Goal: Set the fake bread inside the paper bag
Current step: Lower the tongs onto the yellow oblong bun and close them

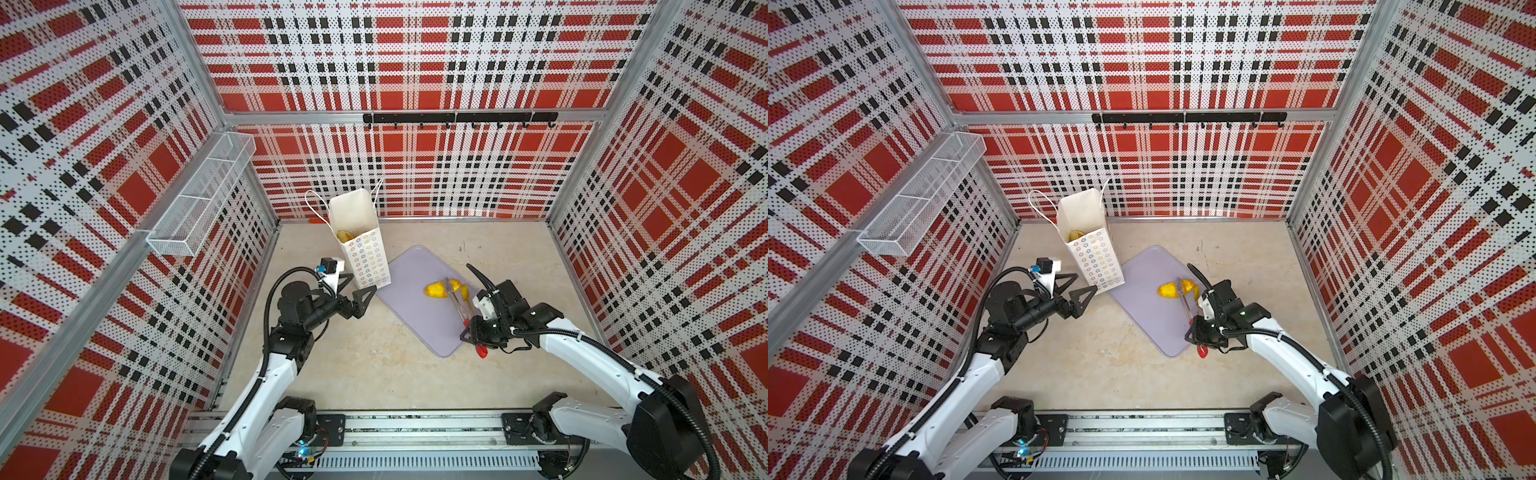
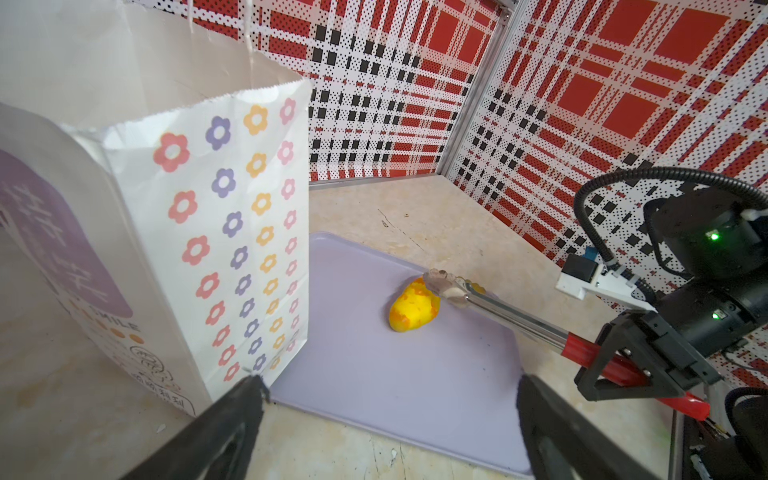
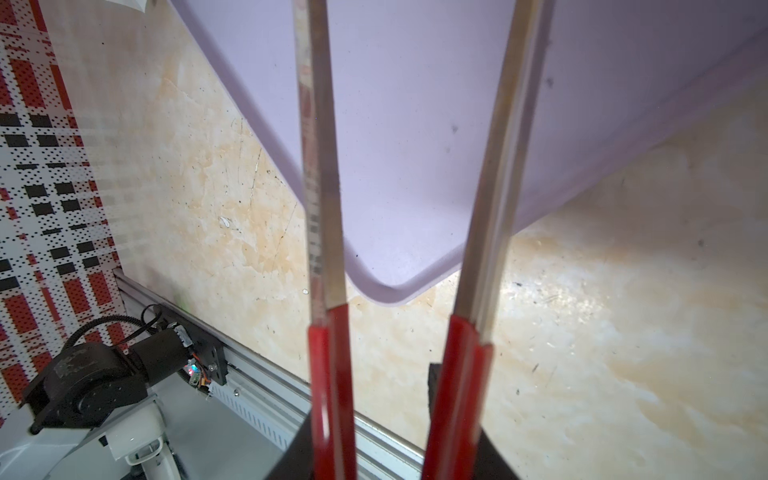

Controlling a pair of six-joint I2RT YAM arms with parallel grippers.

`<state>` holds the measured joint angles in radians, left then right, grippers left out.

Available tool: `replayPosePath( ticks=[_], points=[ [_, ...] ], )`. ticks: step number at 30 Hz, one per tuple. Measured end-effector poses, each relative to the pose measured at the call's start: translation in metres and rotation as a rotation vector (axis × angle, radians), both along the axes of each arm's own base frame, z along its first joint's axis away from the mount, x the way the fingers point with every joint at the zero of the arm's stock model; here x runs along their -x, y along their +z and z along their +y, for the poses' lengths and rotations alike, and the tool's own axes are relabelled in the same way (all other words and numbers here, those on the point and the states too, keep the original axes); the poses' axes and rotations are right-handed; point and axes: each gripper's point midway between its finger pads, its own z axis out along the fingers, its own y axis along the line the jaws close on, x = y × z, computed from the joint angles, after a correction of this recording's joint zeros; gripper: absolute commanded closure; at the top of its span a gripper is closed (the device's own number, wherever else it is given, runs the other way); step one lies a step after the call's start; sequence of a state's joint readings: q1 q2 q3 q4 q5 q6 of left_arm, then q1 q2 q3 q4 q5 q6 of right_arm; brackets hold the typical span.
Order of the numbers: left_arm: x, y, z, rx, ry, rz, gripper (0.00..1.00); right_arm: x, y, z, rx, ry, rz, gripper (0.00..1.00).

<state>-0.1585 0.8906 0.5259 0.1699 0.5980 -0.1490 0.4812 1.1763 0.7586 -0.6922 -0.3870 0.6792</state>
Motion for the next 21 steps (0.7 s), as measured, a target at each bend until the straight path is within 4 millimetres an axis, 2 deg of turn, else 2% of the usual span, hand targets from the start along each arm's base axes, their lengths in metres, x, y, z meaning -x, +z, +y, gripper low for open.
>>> replayPosePath(
  ticks=[8, 16, 21],
  points=[
    [-0.001, 0.000, 0.002, 0.000, 0.007, 0.000, 0.03, -0.008, -0.006, 0.014, -0.063, -0.012, 0.027, 0.66],
    [-0.001, 0.000, 0.003, 0.001, 0.007, 0.000, 0.04, -0.017, -0.021, 0.029, -0.101, 0.007, 0.080, 0.67],
    [-0.001, 0.000, 0.003, 0.001, 0.008, -0.001, 0.03, -0.030, -0.019, 0.038, -0.099, 0.035, 0.073, 0.67]
  ],
)
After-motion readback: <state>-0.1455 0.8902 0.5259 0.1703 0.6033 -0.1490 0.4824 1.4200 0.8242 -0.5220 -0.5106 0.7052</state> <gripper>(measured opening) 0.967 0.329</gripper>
